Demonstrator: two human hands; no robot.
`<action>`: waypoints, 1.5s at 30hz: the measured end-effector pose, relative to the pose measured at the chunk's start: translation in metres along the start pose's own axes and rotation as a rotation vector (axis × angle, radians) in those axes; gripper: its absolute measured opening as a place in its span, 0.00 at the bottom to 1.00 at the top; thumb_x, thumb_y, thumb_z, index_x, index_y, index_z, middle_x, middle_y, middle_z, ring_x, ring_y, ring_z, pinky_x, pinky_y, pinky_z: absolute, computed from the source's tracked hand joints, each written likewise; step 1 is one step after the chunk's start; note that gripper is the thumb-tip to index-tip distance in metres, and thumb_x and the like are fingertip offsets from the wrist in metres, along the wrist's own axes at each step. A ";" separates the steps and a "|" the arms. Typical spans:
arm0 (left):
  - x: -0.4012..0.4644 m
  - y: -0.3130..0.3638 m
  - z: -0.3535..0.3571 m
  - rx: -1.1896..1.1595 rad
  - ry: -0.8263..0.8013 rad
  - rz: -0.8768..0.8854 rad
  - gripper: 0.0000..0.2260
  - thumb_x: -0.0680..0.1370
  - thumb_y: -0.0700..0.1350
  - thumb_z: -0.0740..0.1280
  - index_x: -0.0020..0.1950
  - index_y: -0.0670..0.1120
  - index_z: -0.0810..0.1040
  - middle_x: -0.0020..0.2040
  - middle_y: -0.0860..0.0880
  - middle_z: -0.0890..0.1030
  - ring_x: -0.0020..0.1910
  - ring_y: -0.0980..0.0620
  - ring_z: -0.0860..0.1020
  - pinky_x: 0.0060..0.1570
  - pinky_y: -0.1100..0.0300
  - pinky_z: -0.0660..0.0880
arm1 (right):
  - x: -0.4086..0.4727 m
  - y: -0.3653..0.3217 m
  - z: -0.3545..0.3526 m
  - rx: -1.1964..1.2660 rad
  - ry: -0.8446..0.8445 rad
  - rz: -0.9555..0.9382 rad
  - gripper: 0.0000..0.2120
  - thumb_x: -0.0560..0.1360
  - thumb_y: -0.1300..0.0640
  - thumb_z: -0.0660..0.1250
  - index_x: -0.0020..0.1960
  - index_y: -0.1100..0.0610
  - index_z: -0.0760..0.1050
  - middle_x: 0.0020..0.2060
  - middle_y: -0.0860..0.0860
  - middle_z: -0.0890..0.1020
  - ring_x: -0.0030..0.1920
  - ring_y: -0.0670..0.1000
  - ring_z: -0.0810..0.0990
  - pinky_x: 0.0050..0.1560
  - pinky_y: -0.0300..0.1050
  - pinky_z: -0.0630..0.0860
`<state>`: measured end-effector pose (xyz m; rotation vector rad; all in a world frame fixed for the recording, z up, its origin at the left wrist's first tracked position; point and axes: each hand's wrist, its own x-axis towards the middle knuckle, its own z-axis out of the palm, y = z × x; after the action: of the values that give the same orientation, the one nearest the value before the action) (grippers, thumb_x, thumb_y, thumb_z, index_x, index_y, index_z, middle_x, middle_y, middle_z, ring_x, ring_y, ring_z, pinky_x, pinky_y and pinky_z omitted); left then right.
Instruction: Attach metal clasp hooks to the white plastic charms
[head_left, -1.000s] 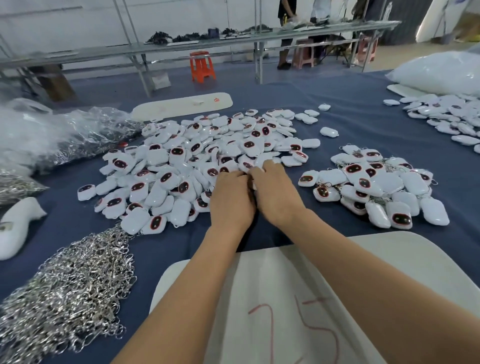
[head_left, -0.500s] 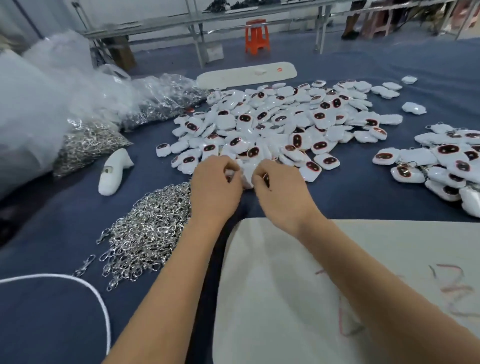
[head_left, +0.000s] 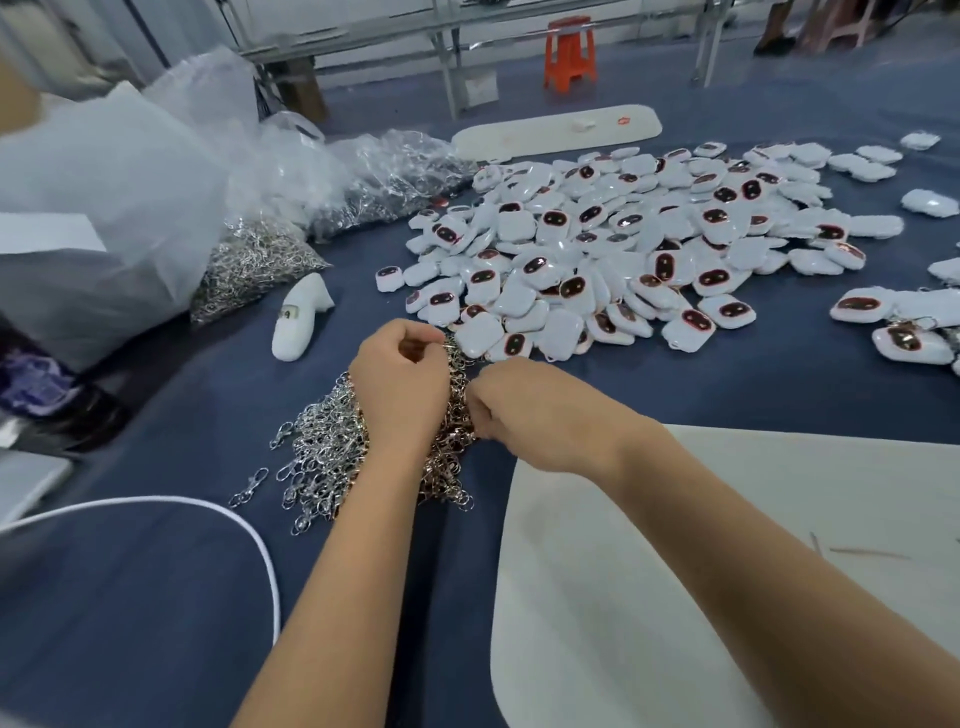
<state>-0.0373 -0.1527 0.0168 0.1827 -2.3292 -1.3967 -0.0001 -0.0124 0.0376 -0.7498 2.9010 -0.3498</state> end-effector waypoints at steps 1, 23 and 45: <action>0.001 0.001 0.000 -0.008 0.011 -0.001 0.09 0.73 0.36 0.68 0.43 0.49 0.85 0.39 0.57 0.84 0.40 0.63 0.81 0.41 0.71 0.75 | -0.002 0.001 0.000 0.002 0.009 -0.007 0.05 0.81 0.65 0.63 0.51 0.61 0.78 0.50 0.55 0.81 0.51 0.56 0.80 0.55 0.53 0.76; -0.092 0.078 0.133 -0.449 -0.532 -0.119 0.04 0.76 0.35 0.74 0.41 0.41 0.84 0.31 0.45 0.83 0.29 0.54 0.80 0.35 0.65 0.77 | -0.137 0.136 0.010 0.502 0.911 0.506 0.06 0.76 0.63 0.76 0.44 0.53 0.83 0.38 0.43 0.85 0.41 0.47 0.83 0.46 0.43 0.78; -0.094 0.075 0.133 -0.608 -0.625 -0.233 0.05 0.75 0.32 0.73 0.45 0.41 0.83 0.40 0.43 0.87 0.38 0.49 0.84 0.46 0.57 0.82 | -0.140 0.132 0.017 0.563 0.849 0.321 0.08 0.74 0.56 0.79 0.39 0.51 0.83 0.32 0.44 0.82 0.32 0.46 0.76 0.35 0.37 0.71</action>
<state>0.0000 0.0217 0.0014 -0.1999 -2.2252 -2.4928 0.0634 0.1653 -0.0034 -0.0119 3.2339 -1.6882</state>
